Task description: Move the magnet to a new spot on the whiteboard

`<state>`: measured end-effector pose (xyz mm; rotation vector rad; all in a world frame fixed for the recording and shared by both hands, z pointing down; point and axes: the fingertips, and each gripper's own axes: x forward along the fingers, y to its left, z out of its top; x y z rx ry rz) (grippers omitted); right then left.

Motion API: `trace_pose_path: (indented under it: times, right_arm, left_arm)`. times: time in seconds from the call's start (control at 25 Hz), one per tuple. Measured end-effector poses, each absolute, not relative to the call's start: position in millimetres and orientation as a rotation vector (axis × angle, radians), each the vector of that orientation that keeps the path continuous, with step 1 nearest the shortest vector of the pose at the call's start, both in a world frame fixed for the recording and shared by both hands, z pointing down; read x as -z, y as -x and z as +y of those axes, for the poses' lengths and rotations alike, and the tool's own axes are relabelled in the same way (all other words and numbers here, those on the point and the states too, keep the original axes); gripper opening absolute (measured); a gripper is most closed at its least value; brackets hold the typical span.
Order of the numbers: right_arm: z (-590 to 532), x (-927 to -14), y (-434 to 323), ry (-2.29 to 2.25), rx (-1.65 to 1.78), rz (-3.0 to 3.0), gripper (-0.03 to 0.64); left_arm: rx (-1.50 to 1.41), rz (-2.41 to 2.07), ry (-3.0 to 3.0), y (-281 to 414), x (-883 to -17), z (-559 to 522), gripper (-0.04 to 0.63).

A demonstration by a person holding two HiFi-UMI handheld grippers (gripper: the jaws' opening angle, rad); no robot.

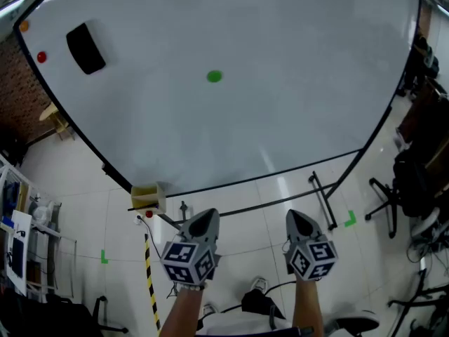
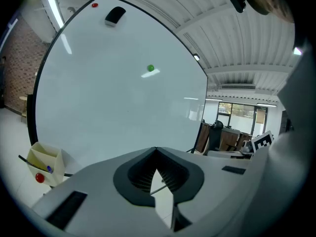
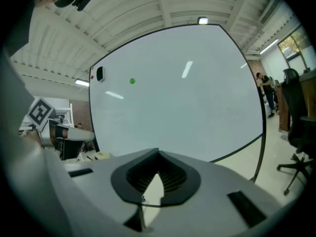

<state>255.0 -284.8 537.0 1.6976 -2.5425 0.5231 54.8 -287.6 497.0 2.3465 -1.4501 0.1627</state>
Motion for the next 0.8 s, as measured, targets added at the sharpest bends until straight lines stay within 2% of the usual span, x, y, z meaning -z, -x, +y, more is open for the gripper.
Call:
trace_pose_path:
  times: [0.24, 0.6, 0.8]
  right_arm:
    - [-239.0, -547.2, -199.7, -1.663, -0.52, -2.535, -0.002]
    - [-122.4, -522.9, -72.3, -1.657, -0.369, -2.491, -0.002]
    - [-74.7, -506.5, -28.8, -1.678, -0.332, -2.452, -0.002]
  left_arm:
    - [-0.156, -1.431, -2.349, -15.1, -509.9, -243.3, -0.002]
    - [-0.1, -1.409, -2.362, 108.7, -512.8, -139.1, -0.002]
    - [-0.084, -1.325, -2.397, 135.4, -504.2, -100.8, -0.002]
